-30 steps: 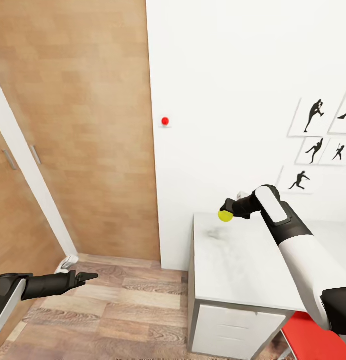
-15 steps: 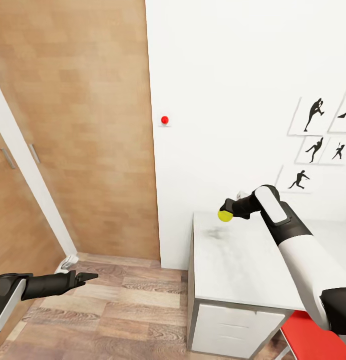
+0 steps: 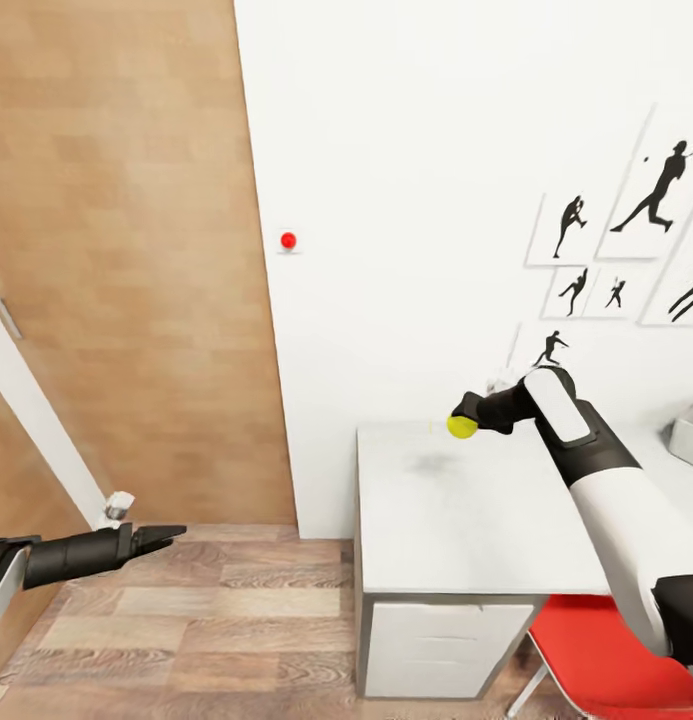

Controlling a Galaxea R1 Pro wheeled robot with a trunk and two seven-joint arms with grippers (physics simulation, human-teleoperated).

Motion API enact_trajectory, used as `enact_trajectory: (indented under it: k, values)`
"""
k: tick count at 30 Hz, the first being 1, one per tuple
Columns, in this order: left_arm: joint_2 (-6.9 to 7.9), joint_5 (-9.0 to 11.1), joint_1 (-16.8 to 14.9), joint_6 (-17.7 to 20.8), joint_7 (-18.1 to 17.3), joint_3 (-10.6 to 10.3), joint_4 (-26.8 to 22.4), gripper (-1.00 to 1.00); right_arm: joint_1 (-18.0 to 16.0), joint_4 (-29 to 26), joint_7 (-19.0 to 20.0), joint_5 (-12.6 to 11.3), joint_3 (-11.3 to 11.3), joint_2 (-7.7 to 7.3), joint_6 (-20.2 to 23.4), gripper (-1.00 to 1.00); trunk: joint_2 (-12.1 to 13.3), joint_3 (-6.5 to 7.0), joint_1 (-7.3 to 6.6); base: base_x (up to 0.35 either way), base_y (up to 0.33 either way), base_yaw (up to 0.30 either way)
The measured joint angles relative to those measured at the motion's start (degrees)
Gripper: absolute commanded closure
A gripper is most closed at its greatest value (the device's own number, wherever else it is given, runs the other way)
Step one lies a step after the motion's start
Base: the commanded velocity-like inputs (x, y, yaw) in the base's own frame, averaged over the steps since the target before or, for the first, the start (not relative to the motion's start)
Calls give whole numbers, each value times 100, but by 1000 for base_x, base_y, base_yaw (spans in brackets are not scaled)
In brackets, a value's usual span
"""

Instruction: Put all the toys in the child's room - the three board games (two on the bed and one on the table), the two jigsaw puzzles on the table, and the tennis ball on the table - inside the toy box on the table in the child's room.

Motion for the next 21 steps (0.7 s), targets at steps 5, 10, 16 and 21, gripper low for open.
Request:
enact_trajectory:
  k: [5,10,16,21]
  values:
    - [-3,37,-2,16,-207,25,-593,-100,-49,-2,-3,-1,-35,-210,0,100,0,6,0,0,0,-280]
    - [-27,57,-3,27,-758,41,-1073,-100,-222,-12,-9,-8,-26,-295,-1,100,-1,21,0,0,0,-280]
    - [-70,56,-12,219,-978,22,-1588,-100,-423,-19,-15,-5,9,-347,-2,100,0,44,0,0,0,-278]
    - [-146,56,-17,253,-1001,-2,-1665,-100,-572,-59,-15,-3,36,-369,-1,100,0,66,0,0,0,-273]
